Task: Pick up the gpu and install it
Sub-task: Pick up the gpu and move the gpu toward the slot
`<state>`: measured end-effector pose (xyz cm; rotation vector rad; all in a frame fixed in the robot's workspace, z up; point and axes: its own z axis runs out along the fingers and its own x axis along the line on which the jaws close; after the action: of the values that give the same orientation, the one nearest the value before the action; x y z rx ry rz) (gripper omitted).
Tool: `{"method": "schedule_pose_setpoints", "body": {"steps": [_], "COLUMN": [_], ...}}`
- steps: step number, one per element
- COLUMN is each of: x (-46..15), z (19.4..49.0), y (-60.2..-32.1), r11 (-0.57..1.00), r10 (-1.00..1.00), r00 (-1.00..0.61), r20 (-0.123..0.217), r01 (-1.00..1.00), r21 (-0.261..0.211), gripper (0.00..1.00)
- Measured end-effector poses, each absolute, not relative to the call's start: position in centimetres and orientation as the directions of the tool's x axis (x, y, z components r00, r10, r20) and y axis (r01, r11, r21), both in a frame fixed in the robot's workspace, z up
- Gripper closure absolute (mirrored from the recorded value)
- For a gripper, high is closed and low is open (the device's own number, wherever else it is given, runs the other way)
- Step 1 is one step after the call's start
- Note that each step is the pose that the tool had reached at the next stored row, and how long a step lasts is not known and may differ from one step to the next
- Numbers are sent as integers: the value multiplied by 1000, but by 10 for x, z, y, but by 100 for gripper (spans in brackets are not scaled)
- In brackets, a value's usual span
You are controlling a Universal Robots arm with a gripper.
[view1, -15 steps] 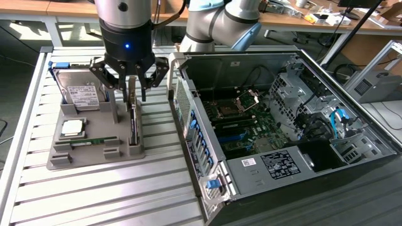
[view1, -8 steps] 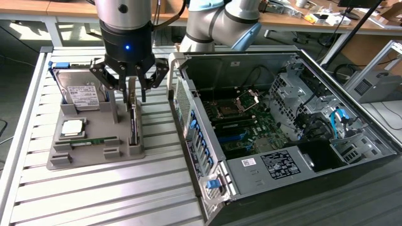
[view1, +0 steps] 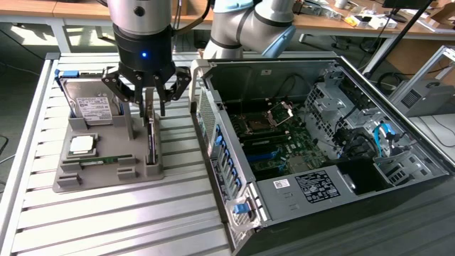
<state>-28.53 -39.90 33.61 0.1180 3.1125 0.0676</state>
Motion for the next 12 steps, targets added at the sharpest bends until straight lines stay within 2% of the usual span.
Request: {"method": "schedule_pose_setpoints", "body": {"steps": [12], "x": [-285], "z": [333], "y": [-399], "r11": [996], "r10": [76], "r00": [-997], "r20": [-24], "r01": [75], "r21": [44], "gripper": [58]}}
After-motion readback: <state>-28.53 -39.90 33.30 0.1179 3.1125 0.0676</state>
